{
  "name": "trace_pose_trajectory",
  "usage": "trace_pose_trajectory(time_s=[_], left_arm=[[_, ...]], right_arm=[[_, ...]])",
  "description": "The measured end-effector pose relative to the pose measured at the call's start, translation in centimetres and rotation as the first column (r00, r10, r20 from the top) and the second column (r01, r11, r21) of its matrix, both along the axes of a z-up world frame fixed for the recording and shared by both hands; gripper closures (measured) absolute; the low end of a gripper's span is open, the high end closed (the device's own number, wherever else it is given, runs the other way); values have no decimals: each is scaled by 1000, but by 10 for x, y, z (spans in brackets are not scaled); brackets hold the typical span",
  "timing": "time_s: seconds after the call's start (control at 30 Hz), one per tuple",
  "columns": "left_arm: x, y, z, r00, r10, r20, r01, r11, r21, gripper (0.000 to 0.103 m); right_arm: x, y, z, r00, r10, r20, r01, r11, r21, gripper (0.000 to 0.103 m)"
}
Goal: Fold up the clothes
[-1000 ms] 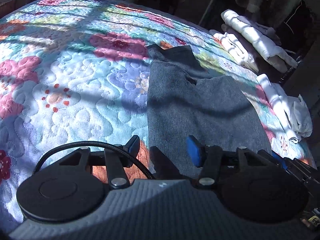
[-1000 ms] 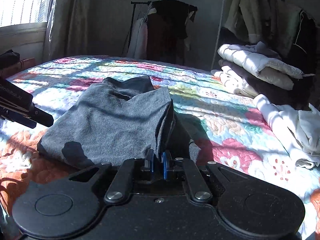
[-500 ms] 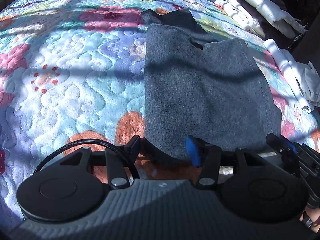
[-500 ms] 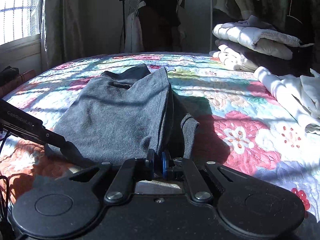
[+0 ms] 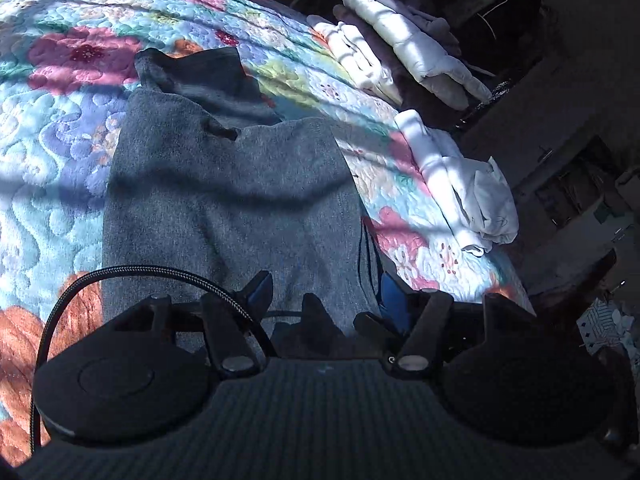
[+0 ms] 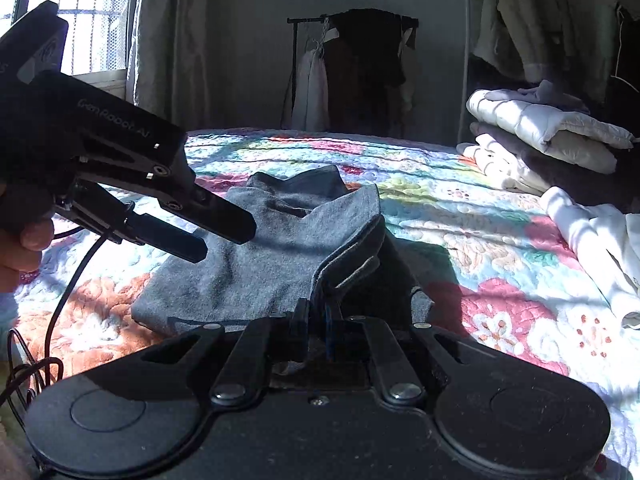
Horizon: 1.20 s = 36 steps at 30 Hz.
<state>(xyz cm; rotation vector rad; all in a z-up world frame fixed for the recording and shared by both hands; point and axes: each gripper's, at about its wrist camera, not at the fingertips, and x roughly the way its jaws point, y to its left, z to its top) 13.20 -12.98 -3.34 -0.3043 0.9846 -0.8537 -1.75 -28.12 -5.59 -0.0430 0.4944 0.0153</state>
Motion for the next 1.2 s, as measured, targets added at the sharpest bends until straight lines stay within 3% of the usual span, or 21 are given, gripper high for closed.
trace_pose_trajectory(time_s=[0.13, 0.27, 0.33, 0.37, 0.4, 0.5, 0.57, 0.63, 0.7, 0.8, 0.9, 1.0, 1.07, 1.1, 1.13, 1.17, 1.2], left_arm=[[7, -9, -16, 997, -37, -64, 36, 999, -15, 42], [13, -2, -31, 995, -4, -96, -2, 998, -58, 42], [18, 5, -40, 992, 44, -122, -52, 996, -67, 50], [19, 9, -44, 989, 64, -131, -73, 995, -67, 69], [20, 12, -45, 988, 80, -130, -89, 994, -60, 77], [18, 18, -41, 987, 130, -90, -134, 990, -38, 78], [19, 21, -38, 984, 161, -70, -162, 987, -7, 78], [21, 23, -40, 980, 180, -82, -180, 984, 8, 78], [23, 25, -41, 977, 191, -98, -192, 981, 3, 78], [21, 26, -34, 978, 192, -79, -194, 981, -23, 78], [20, 22, -27, 982, 184, -52, -185, 983, -7, 78], [20, 19, -22, 983, 178, -46, -178, 984, -12, 78], [21, 18, -23, 984, 173, -43, -173, 985, -5, 78], [21, 19, -25, 984, 175, -43, -175, 985, 3, 78], [21, 21, -27, 982, 185, -51, -184, 983, 6, 78], [22, 23, -30, 979, 196, -62, -196, 981, 1, 78], [22, 26, -31, 976, 206, -69, -207, 978, -5, 78]], right_arm=[[5, 15, -2, 996, 91, -13, -92, 994, -54, 95], [9, 22, -7, 991, 128, -25, -129, 990, -59, 95], [9, 23, -8, 990, 135, -30, -136, 989, -54, 94], [9, 24, -9, 990, 138, -33, -140, 989, -50, 94], [9, 24, -9, 989, 142, -35, -143, 989, -41, 93], [7, 18, -7, 990, 140, -37, -139, 990, 16, 92], [7, 9, -3, 994, 104, -32, -103, 994, 37, 87], [8, -5, 4, 999, 50, -21, -48, 997, 61, 66], [12, -29, 12, 999, -43, -16, 44, 991, 129, 54], [20, -68, 13, 979, -195, -60, 204, 944, 260, 49], [29, -110, -9, 944, -270, -188, 327, 829, 454, 47], [38, -127, -36, 911, -271, -310, 406, 719, 565, 45], [46, -119, -38, 908, -282, -311, 411, 748, 521, 44], [50, -113, -36, 916, -274, -294, 391, 778, 492, 44], [56, -107, -34, 930, -256, -264, 355, 809, 468, 51], [60, -98, -29, 946, -235, -221, 312, 843, 439, 64], [62, -89, -23, 960, -216, -176, 270, 875, 401, 93]])
